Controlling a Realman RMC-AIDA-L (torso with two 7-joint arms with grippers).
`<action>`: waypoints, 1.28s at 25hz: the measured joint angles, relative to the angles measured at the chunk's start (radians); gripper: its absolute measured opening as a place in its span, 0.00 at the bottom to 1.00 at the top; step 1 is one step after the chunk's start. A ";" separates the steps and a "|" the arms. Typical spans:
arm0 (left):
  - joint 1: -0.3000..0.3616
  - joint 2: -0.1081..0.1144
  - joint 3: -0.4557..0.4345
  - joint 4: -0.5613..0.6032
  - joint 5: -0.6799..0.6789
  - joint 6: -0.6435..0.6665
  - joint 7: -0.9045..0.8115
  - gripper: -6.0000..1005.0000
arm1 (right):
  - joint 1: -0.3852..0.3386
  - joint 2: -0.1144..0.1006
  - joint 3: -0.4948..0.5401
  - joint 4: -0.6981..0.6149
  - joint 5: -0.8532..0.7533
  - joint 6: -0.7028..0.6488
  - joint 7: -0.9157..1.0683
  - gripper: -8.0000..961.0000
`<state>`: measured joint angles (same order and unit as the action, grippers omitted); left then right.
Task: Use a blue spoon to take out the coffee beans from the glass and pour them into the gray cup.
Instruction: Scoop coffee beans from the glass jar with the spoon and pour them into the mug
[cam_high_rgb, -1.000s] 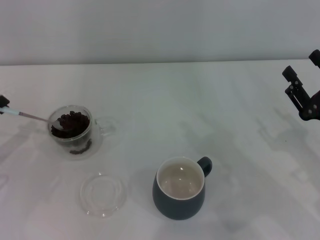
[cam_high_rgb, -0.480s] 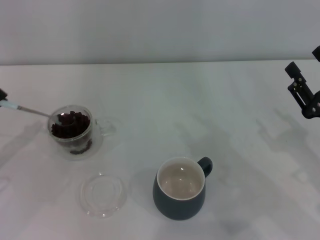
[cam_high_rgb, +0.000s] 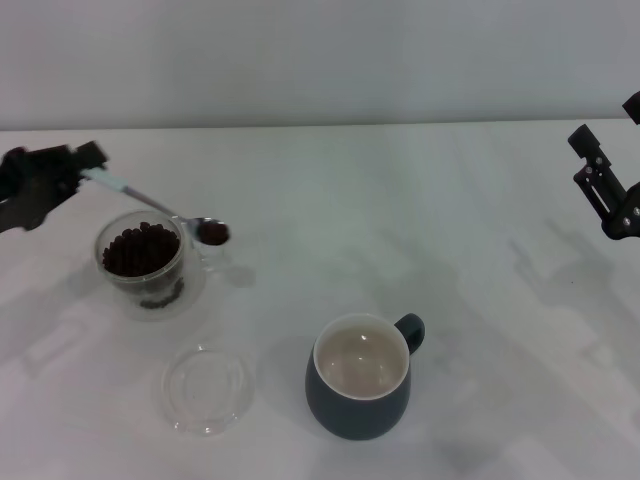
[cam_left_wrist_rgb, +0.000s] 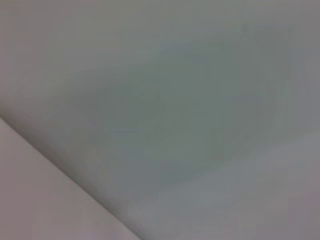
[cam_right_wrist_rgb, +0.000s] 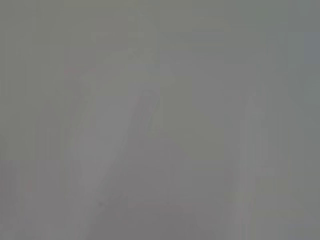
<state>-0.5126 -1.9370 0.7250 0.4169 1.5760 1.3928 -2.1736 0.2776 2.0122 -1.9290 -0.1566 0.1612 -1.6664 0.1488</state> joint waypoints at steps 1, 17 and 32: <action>-0.014 0.001 0.015 -0.002 0.000 0.000 -0.002 0.14 | 0.000 0.000 0.000 0.000 0.000 0.000 0.000 0.63; -0.171 -0.028 0.152 -0.054 0.012 -0.001 -0.008 0.14 | 0.009 0.002 0.009 -0.024 0.026 0.010 0.000 0.63; -0.249 -0.066 0.256 -0.043 0.080 -0.017 0.041 0.14 | 0.008 0.000 0.009 -0.023 0.043 0.021 0.000 0.63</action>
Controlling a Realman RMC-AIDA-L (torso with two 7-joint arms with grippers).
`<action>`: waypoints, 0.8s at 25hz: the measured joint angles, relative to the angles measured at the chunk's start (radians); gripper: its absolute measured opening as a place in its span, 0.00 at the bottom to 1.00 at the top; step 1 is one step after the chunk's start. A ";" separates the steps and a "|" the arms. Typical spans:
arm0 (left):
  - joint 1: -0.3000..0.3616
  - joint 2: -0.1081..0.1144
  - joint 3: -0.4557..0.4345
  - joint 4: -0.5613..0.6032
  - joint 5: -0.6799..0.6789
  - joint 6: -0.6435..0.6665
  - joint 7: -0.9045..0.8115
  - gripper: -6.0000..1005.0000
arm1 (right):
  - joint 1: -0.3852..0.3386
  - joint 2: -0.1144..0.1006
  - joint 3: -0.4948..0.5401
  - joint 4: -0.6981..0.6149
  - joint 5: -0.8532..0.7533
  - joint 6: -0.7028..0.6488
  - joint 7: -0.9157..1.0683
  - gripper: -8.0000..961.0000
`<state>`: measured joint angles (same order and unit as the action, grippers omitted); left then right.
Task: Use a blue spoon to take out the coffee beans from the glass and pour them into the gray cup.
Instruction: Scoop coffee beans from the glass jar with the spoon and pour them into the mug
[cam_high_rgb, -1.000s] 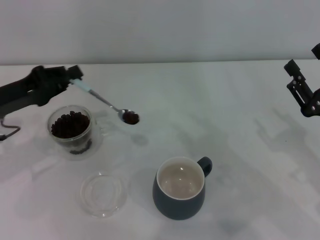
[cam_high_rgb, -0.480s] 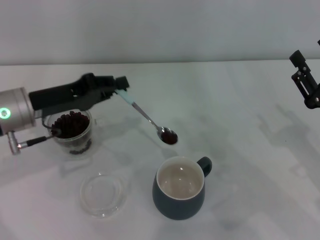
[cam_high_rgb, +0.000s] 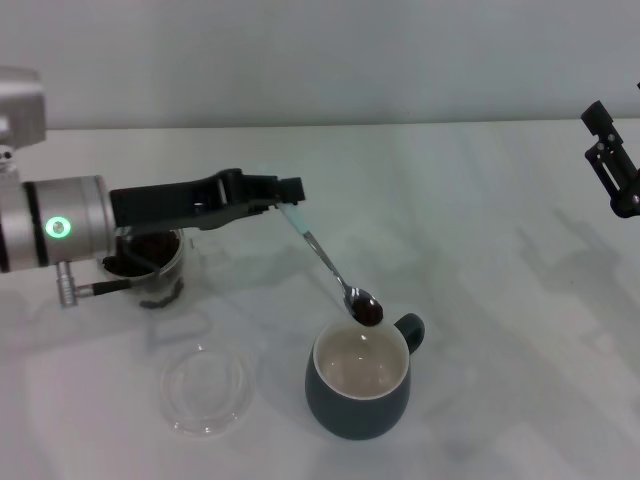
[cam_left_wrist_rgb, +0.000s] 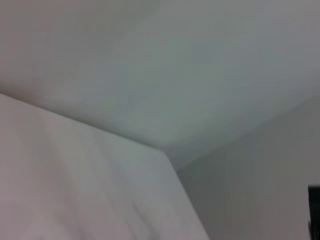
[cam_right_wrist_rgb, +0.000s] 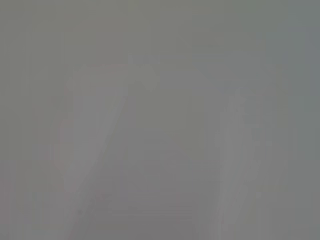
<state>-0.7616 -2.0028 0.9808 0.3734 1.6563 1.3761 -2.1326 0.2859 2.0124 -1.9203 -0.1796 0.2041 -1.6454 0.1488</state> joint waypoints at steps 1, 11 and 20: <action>-0.009 -0.005 0.002 0.006 0.018 -0.003 0.008 0.14 | 0.000 0.000 0.000 0.000 0.000 0.000 0.000 0.63; -0.038 -0.066 0.008 0.192 0.223 -0.042 0.017 0.14 | 0.001 0.000 0.001 -0.001 0.014 0.026 0.000 0.63; -0.031 -0.067 0.053 0.342 0.258 -0.058 0.028 0.14 | 0.004 0.000 0.002 -0.001 0.035 0.051 0.000 0.63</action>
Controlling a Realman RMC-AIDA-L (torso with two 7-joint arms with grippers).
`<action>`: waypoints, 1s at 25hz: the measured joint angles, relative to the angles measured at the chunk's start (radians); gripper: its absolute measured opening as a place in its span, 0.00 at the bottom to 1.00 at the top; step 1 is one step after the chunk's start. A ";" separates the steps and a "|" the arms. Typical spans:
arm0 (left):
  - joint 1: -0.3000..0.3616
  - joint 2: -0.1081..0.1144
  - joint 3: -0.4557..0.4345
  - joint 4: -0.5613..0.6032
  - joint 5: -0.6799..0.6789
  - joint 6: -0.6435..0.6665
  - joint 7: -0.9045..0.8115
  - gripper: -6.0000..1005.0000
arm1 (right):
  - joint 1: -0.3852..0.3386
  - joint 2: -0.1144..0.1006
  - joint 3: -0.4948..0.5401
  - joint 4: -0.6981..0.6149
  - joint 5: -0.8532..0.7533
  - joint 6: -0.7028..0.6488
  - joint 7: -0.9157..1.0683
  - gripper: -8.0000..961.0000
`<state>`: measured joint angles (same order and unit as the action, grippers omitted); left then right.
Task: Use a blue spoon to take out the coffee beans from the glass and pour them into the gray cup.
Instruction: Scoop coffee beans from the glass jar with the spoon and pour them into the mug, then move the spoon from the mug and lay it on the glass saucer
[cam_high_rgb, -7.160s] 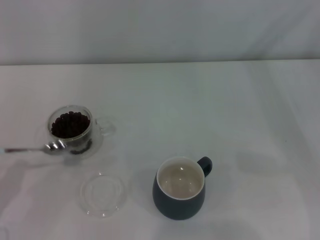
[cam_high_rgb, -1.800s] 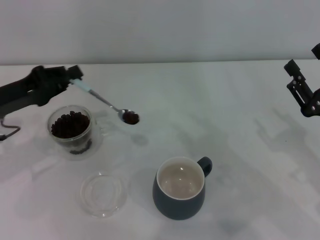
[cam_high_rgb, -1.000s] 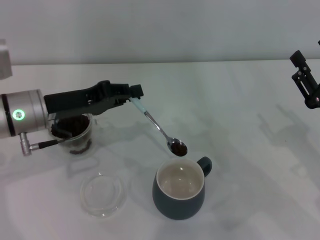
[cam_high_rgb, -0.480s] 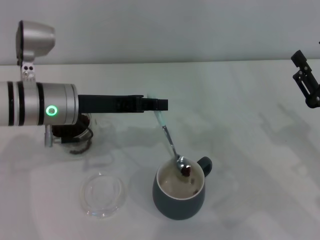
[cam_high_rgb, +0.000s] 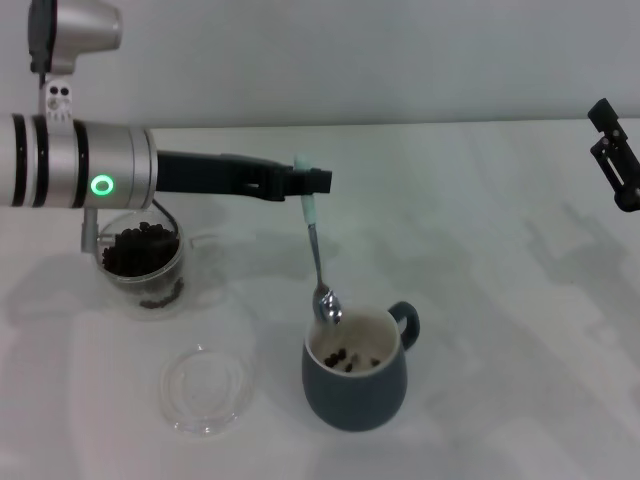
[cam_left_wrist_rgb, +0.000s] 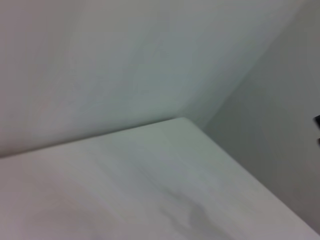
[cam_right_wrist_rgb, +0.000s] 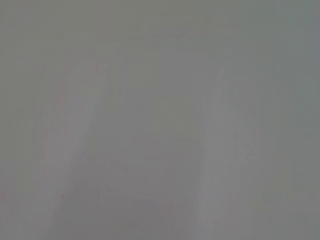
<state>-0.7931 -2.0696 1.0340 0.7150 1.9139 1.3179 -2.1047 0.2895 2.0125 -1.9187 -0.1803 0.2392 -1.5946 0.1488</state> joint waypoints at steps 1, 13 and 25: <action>0.001 -0.001 0.006 0.012 -0.007 0.004 0.001 0.14 | 0.002 0.000 0.000 0.000 0.000 0.002 0.000 0.63; 0.039 0.002 0.011 0.058 -0.074 0.051 0.010 0.14 | 0.017 0.000 0.000 -0.002 0.002 0.038 -0.001 0.63; 0.256 0.004 -0.113 0.111 -0.079 0.044 0.019 0.14 | 0.025 -0.001 0.042 -0.002 0.005 0.042 -0.001 0.63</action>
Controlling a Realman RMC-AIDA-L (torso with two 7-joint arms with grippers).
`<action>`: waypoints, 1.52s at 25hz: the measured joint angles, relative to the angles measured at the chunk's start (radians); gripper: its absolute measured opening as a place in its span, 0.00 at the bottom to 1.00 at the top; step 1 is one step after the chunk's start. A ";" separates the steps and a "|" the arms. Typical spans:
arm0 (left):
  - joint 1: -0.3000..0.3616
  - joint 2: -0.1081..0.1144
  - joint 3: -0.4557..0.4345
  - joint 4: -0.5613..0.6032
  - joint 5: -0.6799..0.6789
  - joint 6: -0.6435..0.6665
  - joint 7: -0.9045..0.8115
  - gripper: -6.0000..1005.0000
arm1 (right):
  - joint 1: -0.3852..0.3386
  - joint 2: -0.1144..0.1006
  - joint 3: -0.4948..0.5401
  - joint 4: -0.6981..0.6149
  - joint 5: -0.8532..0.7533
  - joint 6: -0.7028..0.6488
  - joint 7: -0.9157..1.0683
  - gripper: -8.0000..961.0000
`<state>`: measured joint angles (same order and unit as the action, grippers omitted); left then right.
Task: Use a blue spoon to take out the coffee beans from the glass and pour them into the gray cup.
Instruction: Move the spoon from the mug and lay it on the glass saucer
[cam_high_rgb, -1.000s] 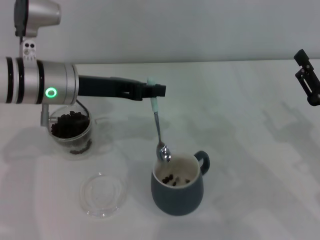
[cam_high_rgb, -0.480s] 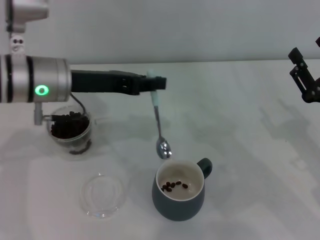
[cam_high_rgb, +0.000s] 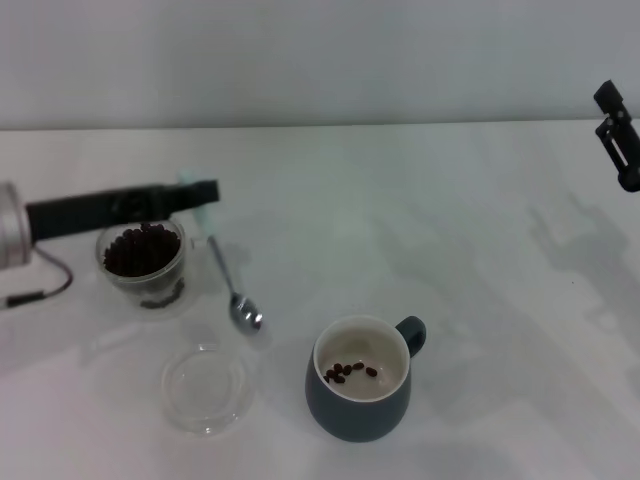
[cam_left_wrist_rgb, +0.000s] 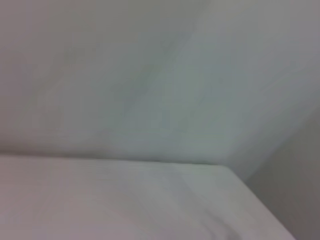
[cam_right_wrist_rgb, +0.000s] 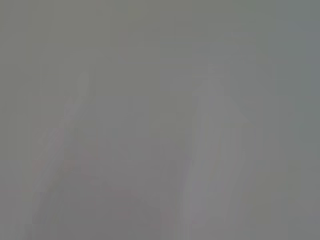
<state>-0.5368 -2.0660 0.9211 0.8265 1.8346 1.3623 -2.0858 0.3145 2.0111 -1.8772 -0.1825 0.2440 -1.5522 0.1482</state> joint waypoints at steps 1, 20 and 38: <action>0.015 -0.001 -0.001 -0.002 0.000 -0.002 0.003 0.14 | 0.001 0.000 0.005 0.000 0.000 0.000 0.000 0.63; 0.134 -0.003 -0.065 -0.137 0.000 -0.029 0.083 0.15 | 0.001 0.000 0.011 -0.009 0.000 0.000 0.001 0.63; 0.102 -0.001 -0.060 -0.266 0.011 -0.113 0.136 0.15 | -0.002 0.000 0.011 -0.004 0.000 0.000 0.014 0.63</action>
<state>-0.4351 -2.0673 0.8615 0.5606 1.8454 1.2491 -1.9496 0.3128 2.0110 -1.8666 -0.1863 0.2438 -1.5525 0.1626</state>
